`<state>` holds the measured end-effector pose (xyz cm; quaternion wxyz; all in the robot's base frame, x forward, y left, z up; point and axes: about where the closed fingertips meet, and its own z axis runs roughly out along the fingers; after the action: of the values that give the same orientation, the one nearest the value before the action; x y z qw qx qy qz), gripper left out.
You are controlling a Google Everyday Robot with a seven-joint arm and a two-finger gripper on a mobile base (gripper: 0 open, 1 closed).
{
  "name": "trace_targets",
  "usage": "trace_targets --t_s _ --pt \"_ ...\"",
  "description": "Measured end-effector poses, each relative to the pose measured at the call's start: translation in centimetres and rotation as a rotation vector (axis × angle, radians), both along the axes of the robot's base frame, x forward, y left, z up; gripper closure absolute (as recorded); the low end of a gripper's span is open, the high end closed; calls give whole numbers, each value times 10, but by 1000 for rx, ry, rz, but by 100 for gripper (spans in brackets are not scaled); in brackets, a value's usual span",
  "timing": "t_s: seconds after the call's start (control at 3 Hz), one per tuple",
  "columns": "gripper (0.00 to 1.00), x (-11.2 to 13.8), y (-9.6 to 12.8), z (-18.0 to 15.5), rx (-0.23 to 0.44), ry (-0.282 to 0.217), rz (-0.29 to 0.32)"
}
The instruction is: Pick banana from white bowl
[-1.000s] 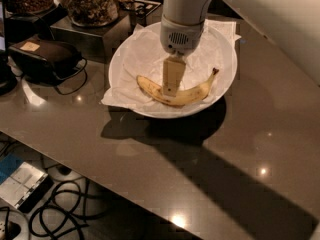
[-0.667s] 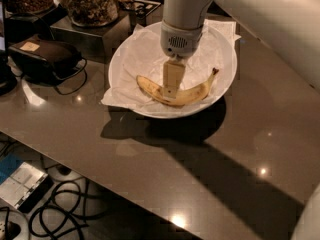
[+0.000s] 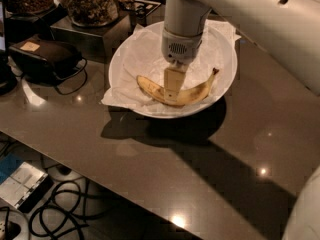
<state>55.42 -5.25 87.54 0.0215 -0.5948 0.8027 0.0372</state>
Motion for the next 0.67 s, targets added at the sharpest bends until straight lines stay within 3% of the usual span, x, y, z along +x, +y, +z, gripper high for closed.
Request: trace_targets --t_s 0.67 --pt "42 -5 -1 -22 -18 52 -9"
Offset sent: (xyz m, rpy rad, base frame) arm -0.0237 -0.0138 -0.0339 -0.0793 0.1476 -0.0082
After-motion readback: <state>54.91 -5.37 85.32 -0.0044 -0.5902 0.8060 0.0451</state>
